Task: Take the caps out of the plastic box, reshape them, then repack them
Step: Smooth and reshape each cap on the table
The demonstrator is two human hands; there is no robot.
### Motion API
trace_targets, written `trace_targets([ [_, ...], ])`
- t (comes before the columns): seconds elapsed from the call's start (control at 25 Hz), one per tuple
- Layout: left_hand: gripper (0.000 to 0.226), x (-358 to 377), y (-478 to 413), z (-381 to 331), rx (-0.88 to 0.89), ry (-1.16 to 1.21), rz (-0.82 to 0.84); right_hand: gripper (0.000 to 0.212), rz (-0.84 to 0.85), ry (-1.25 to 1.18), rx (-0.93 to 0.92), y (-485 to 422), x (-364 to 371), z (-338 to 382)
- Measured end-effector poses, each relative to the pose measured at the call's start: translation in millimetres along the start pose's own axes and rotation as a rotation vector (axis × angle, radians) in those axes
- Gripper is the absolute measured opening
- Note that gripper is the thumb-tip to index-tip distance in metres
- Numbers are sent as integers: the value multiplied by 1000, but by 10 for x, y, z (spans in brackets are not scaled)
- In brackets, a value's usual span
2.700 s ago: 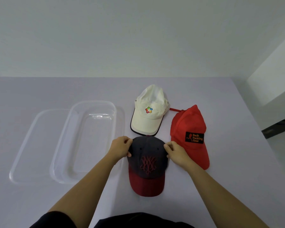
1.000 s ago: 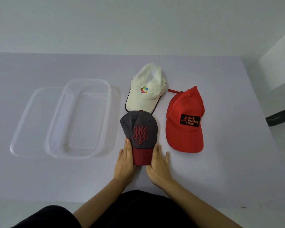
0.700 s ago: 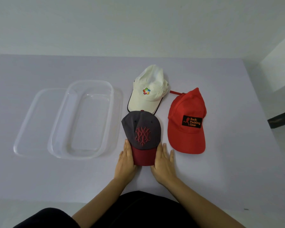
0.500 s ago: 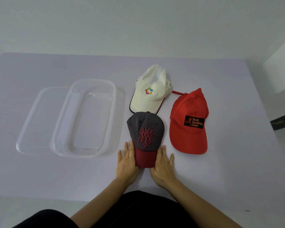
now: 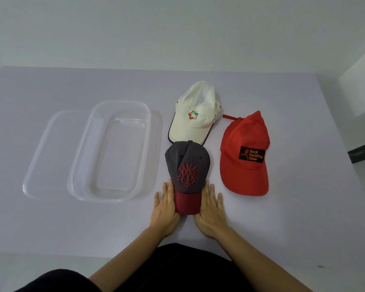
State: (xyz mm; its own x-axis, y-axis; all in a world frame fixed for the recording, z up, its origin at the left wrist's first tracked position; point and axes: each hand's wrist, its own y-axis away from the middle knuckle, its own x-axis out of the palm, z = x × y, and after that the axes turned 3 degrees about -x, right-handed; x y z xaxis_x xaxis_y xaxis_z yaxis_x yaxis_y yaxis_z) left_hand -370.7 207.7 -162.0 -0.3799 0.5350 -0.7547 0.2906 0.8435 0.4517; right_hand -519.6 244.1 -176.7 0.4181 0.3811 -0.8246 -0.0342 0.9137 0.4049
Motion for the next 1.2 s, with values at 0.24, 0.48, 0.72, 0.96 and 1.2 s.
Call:
trace_targets([
  [0.24, 71, -12, 11, 134, 121, -43, -271, 72, -119, 95, 136, 10, -28, 75],
  [0.48, 78, 13, 76, 61, 246, -93, -174, 65, -224, 213, 137, 26, -82, 72],
  [0.72, 77, 19, 55, 56, 218, -70, -183, 56, -232, 97, 142, 54, -160, 163],
  [0.96, 114, -27, 45, 186, 287, -119, -164, 73, -117, -12, 78, 50, -128, 98],
  [1.2, 97, -141, 198, 237, 346, -30, -167, 84, -7, -85, -88, 266, -254, -198],
])
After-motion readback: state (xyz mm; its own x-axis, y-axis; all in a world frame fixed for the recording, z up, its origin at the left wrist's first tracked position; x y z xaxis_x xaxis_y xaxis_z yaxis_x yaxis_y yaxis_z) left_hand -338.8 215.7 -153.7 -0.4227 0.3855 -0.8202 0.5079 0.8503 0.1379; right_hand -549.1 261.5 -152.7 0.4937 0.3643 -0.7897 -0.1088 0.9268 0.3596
